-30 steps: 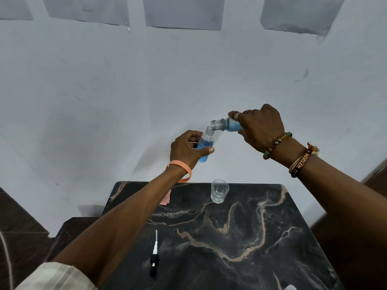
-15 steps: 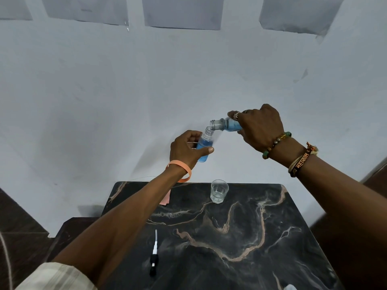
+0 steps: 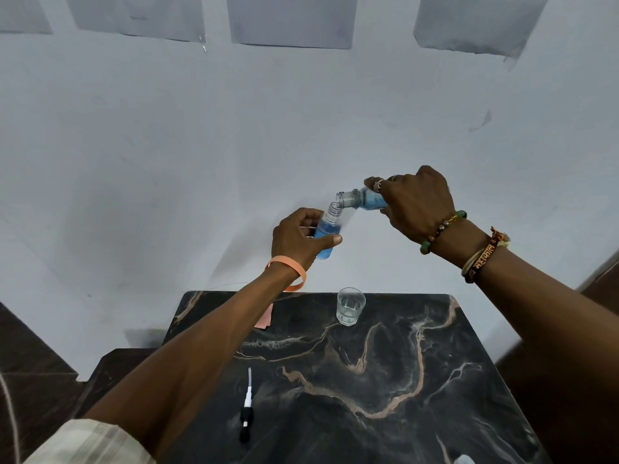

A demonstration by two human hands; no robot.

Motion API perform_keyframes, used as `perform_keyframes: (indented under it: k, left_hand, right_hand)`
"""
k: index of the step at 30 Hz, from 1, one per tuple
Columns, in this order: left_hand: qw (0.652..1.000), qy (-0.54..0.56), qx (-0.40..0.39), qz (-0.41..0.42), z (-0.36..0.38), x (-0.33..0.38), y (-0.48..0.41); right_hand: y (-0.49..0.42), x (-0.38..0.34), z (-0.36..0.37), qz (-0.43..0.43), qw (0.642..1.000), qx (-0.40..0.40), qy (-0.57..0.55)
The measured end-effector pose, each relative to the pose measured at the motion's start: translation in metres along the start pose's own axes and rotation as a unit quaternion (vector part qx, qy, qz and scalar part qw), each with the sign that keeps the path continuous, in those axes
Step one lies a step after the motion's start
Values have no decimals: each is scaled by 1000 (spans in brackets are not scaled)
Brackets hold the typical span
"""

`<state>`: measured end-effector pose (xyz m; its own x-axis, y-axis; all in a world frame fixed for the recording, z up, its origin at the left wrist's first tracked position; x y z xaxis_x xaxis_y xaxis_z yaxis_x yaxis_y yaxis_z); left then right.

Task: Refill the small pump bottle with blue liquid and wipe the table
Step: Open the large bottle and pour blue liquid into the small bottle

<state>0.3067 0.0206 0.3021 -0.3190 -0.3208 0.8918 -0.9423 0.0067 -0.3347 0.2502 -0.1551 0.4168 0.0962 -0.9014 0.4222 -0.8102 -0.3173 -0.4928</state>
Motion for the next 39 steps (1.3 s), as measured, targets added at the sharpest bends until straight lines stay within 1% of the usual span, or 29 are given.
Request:
perform_keyframes:
  k: [39]
  left_hand:
    - [1000,14,-3,0,0,-1,0]
  right_hand:
    - [-1,-1,0,-1,1000,3,1]
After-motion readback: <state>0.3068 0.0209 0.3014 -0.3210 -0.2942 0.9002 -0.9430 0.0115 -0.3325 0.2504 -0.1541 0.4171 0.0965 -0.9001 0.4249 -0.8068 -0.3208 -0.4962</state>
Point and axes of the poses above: each hand's wrist, its own y-axis away from the middle knuckle, its own z-axis out of the palm, x = y × z, the point moved 5 cm from there along -y, towards the middle knuckle, and after that the axes turned 4 degrees about x, right-handed, at the moved point
